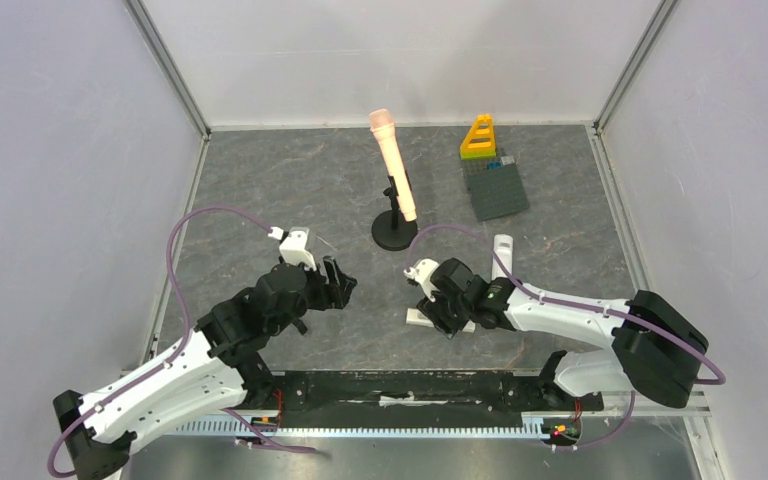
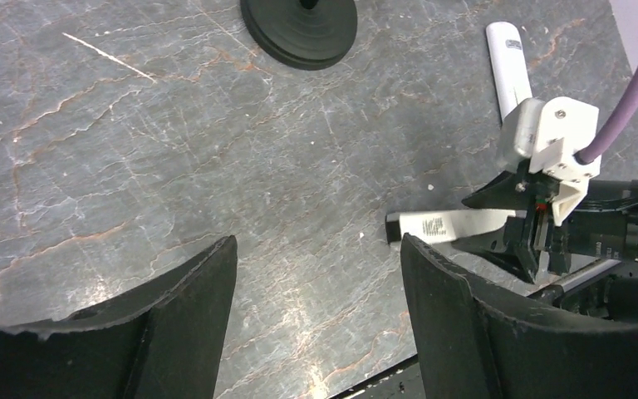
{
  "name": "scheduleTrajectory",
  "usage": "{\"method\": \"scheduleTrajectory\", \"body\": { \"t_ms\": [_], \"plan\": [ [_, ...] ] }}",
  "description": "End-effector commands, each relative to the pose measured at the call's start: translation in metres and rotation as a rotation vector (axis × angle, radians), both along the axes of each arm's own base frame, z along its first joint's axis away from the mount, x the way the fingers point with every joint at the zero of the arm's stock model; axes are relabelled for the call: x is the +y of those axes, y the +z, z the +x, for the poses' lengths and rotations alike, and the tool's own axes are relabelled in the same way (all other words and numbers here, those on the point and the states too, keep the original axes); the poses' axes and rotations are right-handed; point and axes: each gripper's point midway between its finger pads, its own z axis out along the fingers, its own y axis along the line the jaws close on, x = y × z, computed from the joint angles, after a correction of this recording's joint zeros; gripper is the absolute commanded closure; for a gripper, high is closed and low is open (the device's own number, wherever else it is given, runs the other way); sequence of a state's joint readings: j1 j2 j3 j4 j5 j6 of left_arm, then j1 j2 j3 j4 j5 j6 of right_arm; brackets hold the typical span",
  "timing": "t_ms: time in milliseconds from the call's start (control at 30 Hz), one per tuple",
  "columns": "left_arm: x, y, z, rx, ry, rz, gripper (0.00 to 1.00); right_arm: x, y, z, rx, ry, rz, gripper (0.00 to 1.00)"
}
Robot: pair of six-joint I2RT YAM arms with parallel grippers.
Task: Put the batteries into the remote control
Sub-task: Move the remote control to the center of the board.
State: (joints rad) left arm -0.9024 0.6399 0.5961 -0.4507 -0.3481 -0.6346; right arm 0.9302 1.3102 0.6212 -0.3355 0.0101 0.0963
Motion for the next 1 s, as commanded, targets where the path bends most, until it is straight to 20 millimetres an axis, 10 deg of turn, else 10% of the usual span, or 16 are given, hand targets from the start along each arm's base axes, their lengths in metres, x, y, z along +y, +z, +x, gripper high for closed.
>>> {"method": "scheduleTrajectory", "body": {
  "t_ms": [0, 433, 767, 967],
  "plan": [
    [0.009, 0.02, 0.007, -0.058, 0.028, 0.016, 0.23, 0.009, 0.021, 0.03, -0.118, -0.1, 0.034, 0.57],
    [0.019, 0.023, 0.002, -0.05, 0.056, 0.011, 0.23, -0.057, 0.029, 0.093, -0.192, -0.657, 0.128, 0.7],
    [0.017, 0.032, -0.002, 0.017, 0.066, 0.013, 0.23, -0.041, 0.026, 0.152, -0.169, -0.783, 0.138, 0.65],
    [0.038, 0.03, -0.007, 0.121, 0.202, 0.051, 0.2, -0.04, 0.025, 0.156, -0.156, -0.817, 0.141, 0.35]
  ]
}}
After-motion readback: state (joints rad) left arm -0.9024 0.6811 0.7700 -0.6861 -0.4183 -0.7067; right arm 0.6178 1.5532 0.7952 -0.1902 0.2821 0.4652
